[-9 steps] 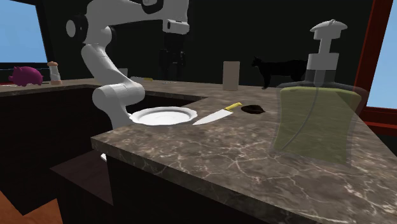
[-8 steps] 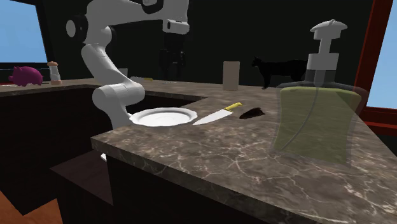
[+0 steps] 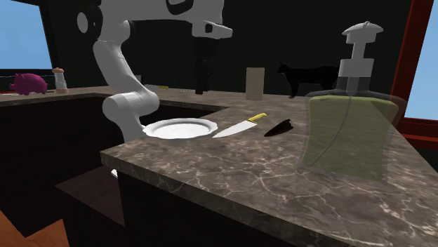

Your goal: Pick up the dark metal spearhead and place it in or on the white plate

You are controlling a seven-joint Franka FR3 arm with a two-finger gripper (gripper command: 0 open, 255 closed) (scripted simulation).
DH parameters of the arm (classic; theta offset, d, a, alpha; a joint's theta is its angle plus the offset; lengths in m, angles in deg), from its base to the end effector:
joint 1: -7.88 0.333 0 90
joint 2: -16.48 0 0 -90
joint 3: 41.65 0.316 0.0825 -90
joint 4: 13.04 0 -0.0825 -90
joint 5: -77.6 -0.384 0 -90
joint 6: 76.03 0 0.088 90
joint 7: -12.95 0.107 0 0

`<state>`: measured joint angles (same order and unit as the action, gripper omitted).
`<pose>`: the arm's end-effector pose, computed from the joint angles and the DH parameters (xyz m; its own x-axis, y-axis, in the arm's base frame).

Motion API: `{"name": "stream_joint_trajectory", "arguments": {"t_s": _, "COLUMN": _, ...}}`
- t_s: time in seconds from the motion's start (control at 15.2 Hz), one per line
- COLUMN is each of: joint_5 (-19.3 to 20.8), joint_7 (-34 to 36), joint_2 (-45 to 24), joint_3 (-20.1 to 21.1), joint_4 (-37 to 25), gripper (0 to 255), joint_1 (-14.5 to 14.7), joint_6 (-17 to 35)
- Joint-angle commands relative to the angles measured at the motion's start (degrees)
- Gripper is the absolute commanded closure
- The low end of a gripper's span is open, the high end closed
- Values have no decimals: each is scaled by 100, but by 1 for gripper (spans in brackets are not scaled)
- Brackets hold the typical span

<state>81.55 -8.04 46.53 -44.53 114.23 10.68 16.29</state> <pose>0.3833 -0.0110 0.5671 0.9251 0.3674 -0.0957 0.3700 -0.9290 0.0096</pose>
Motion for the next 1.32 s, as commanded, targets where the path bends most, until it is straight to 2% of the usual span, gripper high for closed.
{"name": "stream_joint_trajectory", "arguments": {"t_s": 0.0, "joint_5": 100, "joint_7": -578, "joint_2": -382, "joint_3": -141, "joint_4": -280, "gripper": 0, "joint_1": 86, "joint_6": 146}}
{"name": "stream_joint_trajectory", "arguments": {"t_s": 0.59, "joint_5": 153, "joint_7": -2916, "joint_2": -2258, "joint_3": -476, "joint_4": -1833, "gripper": 0, "joint_1": 407, "joint_6": 681}}
{"name": "stream_joint_trajectory", "arguments": {"t_s": 1.12, "joint_5": -8, "joint_7": -4761, "joint_2": -3892, "joint_3": -358, "joint_4": -3587, "gripper": 0, "joint_1": 545, "joint_6": 748}}
{"name": "stream_joint_trajectory", "arguments": {"t_s": 1.25, "joint_5": -15, "joint_7": -4872, "joint_2": -3996, "joint_3": -335, "joint_4": -3634, "gripper": 0, "joint_1": 545, "joint_6": 817}}
